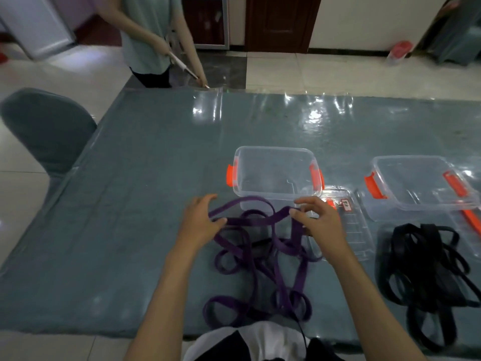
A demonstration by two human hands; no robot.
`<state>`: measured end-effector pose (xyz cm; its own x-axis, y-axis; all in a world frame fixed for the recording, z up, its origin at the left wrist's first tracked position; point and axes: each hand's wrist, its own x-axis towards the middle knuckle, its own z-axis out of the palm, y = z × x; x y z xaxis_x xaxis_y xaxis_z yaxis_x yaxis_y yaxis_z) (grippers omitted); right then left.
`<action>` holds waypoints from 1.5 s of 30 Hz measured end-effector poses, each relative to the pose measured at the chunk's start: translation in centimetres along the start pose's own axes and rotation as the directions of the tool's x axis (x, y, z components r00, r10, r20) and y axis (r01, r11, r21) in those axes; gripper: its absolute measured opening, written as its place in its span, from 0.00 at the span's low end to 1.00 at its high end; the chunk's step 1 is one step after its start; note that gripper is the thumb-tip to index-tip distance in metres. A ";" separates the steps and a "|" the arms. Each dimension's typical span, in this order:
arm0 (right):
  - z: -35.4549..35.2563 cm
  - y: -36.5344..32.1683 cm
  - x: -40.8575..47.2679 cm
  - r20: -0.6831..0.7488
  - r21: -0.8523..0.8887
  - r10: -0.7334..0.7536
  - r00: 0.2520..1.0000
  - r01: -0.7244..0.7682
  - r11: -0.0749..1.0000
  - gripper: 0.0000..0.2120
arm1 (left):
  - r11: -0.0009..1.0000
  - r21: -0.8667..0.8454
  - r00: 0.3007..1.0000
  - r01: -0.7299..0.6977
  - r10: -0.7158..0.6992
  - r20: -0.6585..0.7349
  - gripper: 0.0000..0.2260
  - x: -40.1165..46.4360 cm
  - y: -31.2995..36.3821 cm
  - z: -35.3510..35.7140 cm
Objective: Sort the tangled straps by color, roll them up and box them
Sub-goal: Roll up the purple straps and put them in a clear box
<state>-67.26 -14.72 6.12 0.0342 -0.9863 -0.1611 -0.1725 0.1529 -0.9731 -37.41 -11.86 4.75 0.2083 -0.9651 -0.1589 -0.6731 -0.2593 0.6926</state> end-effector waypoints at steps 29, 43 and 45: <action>5.0 -12.0 -1.0 0.329 0.084 -0.415 0.848 0.412 0.907 0.16 | 0.533 -0.689 0.860 -0.491 0.423 -0.286 0.12 -2.8 8.8 -2.0; 5.5 -10.3 -0.8 0.155 0.302 -0.127 0.980 0.075 0.950 0.12 | 0.644 -0.541 0.832 -0.540 0.507 -0.227 0.12 -1.4 6.9 -2.0; 5.6 -9.8 -0.8 0.155 0.311 -0.084 0.984 0.032 0.950 0.12 | 0.672 -0.465 0.814 -0.577 0.519 -0.262 0.11 -1.2 6.8 -1.9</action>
<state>-60.07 -15.10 14.90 0.2004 -0.9744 -0.1024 0.1430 0.1324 -0.9808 -40.90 -12.44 10.97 0.0063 -0.9102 0.4140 -0.2426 0.4003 0.8837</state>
